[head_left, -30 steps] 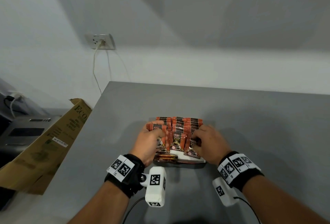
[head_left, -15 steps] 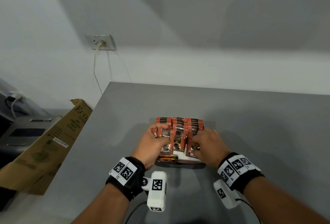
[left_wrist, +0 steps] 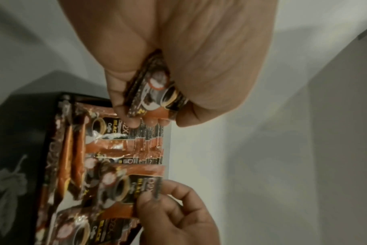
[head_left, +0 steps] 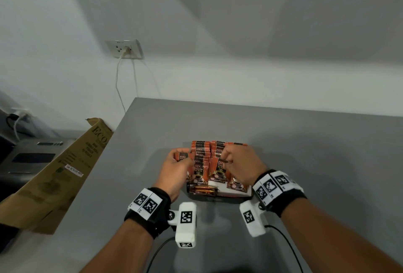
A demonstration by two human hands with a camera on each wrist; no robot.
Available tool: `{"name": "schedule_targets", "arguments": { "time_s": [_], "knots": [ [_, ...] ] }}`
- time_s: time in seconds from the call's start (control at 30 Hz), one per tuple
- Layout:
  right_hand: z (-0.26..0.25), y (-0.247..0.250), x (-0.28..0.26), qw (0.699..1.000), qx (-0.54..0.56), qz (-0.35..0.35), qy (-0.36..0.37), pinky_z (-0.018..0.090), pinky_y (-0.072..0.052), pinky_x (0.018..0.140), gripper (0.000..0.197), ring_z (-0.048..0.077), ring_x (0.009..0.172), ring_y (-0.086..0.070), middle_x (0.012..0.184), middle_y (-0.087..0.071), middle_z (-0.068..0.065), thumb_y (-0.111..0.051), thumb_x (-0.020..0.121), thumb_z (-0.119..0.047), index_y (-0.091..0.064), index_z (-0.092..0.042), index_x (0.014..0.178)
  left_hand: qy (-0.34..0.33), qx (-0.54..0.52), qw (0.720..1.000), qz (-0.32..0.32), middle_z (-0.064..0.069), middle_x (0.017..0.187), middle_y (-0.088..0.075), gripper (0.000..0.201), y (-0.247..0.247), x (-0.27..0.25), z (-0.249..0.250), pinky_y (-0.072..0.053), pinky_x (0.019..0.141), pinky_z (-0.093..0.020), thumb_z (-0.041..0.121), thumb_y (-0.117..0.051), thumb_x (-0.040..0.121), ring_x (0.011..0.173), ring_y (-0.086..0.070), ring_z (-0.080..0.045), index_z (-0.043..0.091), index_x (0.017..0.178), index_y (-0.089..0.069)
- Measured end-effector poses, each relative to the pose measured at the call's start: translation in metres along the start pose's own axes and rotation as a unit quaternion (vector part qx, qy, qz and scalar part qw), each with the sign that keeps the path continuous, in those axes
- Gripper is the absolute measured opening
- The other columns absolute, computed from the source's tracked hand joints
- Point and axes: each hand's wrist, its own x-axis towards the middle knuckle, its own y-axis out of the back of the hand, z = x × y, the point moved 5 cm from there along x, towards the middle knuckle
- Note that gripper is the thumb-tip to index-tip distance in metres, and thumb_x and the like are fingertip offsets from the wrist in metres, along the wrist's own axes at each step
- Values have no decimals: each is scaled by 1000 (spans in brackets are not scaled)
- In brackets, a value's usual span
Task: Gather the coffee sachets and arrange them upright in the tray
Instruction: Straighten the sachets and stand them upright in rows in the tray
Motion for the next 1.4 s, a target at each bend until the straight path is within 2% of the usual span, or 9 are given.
{"name": "schedule_targets", "arguments": {
  "time_s": [0.17, 0.33, 0.57, 0.67, 0.8, 0.97, 1.1, 1.27, 1.4],
  "knots": [
    [3, -27, 9, 997, -58, -53, 16, 28, -57, 76, 28, 16, 86, -65, 94, -65, -4, -59, 86, 8, -65, -18, 95, 17, -3, 1000, -10, -15, 92, -67, 30, 6, -5, -6, -50, 60, -35, -9, -53, 89, 72, -61, -24, 11, 110, -55],
    [8, -35, 16, 995, -93, -28, 19, 31, -57, 79, 34, 17, 88, -62, 96, -65, -2, -56, 84, 11, -63, -22, 92, 33, 5, 999, -39, -13, 89, -69, 39, 7, -8, -11, -50, 61, -34, -17, -46, 80, 74, -62, -24, 5, 111, -56],
    [5, -26, 13, 992, -116, 31, 50, 27, -49, 92, 15, 13, 102, -55, 104, -61, -5, -65, 91, -10, -71, -19, 101, 36, 5, 997, -63, -20, 96, -67, 42, 5, -5, -14, -55, 66, -40, -16, -50, 81, 72, -63, -27, 8, 115, -57],
    [-8, -4, 1, 997, -12, 66, 45, 24, -50, 87, 10, 4, 90, -59, 97, -64, -14, -69, 89, -27, -68, -28, 99, -10, 39, 995, -96, -19, 102, -72, 46, -3, -5, -10, -57, 85, -50, -13, -66, 80, 87, -70, -35, 12, 118, -58],
    [-34, 8, -17, 986, 160, -16, 50, 19, -55, 67, 22, 2, 70, -67, 84, -73, -6, -76, 84, -18, -71, -28, 102, -48, 49, 986, -150, -15, 93, -72, 50, -28, -8, -3, -56, 78, -45, -14, -72, 72, 81, -69, -29, 8, 116, -60],
    [-3, 40, -19, 993, 112, 38, 2, 20, -52, 74, 18, 6, 78, -68, 83, -72, -8, -74, 86, -7, -70, -25, 87, 20, 15, 995, -95, -12, 80, -68, 35, -26, -2, -3, -52, 64, -39, -5, -59, 89, 62, -59, -22, 11, 120, -56],
    [33, 22, -23, 998, 24, -45, -48, 22, -49, 72, 28, 9, 80, -68, 82, -71, -9, -70, 86, -4, -63, -31, 83, 27, 0, 997, -68, -11, 77, -63, 39, -19, -2, 2, -49, 55, -31, -14, -40, 85, 58, -57, -19, 3, 116, -56],
    [48, 1, -21, 995, -58, -51, -61, 19, -49, 73, 21, 10, 85, -66, 86, -66, -11, -65, 88, -5, -65, -25, 95, 26, 15, 997, -72, -14, 81, -64, 39, -22, -4, 0, -51, 69, -41, -14, -40, 85, 63, -63, -23, 5, 116, -56],
    [52, -4, -19, 995, -93, -11, -46, 28, -55, 82, 18, 14, 90, -63, 97, -65, -5, -64, 87, -8, -67, -21, 100, 28, 39, 996, -74, -9, 76, -66, 39, -19, -4, -5, -52, 79, -43, -12, -43, 86, 72, -66, -26, 11, 115, -56]
  ]
}}
